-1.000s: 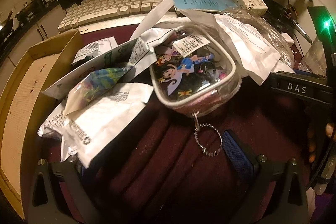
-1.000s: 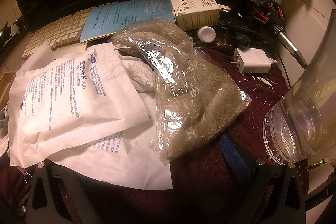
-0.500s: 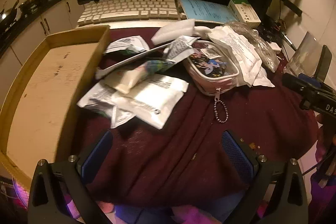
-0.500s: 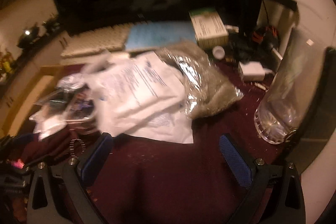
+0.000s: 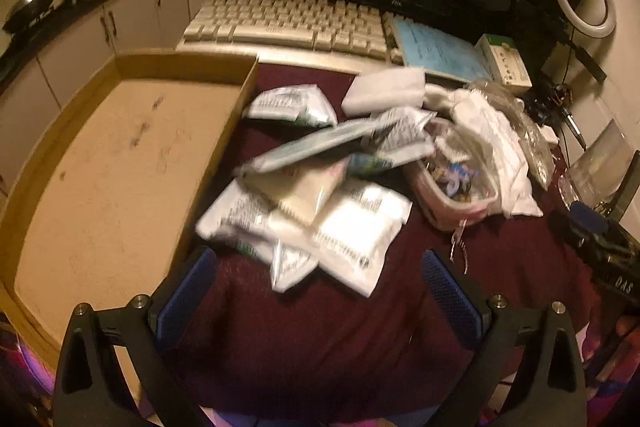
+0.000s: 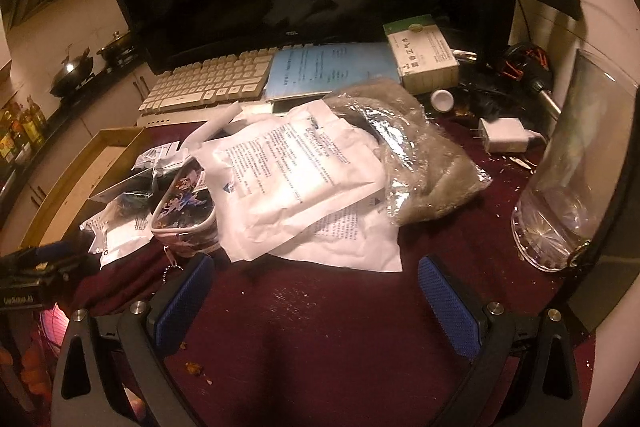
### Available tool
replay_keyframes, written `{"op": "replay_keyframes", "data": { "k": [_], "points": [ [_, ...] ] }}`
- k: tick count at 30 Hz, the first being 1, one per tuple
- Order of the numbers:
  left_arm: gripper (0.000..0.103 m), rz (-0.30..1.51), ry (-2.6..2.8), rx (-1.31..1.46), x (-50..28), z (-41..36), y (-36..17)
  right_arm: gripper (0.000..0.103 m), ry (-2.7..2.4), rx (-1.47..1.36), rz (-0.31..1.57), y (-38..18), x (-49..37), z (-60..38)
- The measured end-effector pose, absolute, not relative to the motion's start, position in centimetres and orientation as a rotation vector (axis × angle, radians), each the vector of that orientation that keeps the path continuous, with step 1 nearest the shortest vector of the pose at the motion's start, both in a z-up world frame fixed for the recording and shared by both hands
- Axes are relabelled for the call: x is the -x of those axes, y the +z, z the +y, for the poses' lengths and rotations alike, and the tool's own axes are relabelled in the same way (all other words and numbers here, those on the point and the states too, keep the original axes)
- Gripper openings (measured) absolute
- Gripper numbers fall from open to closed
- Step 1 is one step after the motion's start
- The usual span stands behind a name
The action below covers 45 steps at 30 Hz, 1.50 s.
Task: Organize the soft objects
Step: 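Grasp the clear cartoon pouch with the right gripper while the left grasps the green-white sachet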
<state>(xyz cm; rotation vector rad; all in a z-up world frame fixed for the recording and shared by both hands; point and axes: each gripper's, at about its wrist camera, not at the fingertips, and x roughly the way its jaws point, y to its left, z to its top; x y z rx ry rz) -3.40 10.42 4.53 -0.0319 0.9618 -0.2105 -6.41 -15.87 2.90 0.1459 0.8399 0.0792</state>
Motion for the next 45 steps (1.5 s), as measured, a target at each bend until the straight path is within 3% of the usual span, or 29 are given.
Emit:
{"op": "replay_keyframes", "data": {
  "k": [2, 6, 14, 19, 28, 31, 33, 38, 45],
  "points": [
    [0.102, 0.936, -0.198, -0.012, 2.6, 10.0, 5.2, 0.103, 0.091, -0.147, 0.84, 3.0, 6.3, -15.6],
    [0.086, 0.922, -0.181, -0.05, 0.7, 9.9, 6.5, 0.103, 0.136, -0.13, 0.842, 3.2, 6.0, -14.3],
    [0.083, 0.894, -0.205, -0.274, -0.9, 7.8, 7.5, 0.094, 0.212, -0.108, 0.881, 2.6, 5.3, -11.8],
    [0.058, 0.934, -0.166, -0.34, -2.7, 7.4, 6.0, 0.089, 0.255, -0.113, 0.898, 2.6, 4.3, -10.2],
    [0.054, 0.956, -0.206, -0.384, -3.6, 6.5, 4.9, 0.084, 0.334, -0.118, 0.939, 2.1, 2.1, -6.5],
    [0.039, 0.986, -0.202, -0.392, -4.5, 6.5, 4.0, 0.083, 0.281, -0.108, 0.964, 1.5, 0.9, -5.9],
    [0.017, 1.011, -0.205, -0.382, -4.9, 6.5, 3.3, 0.077, 0.262, -0.116, 0.975, 1.0, 0.2, -5.9],
    [0.008, 0.995, -0.226, -0.328, -4.3, 6.9, 3.6, 0.072, 0.265, -0.163, 0.964, 0.7, -0.1, -6.4],
    [0.005, 0.963, -0.266, -0.217, -2.2, 8.2, 5.6, 0.071, 0.301, -0.203, 0.947, 1.3, 1.3, -7.4]
  ]
}}
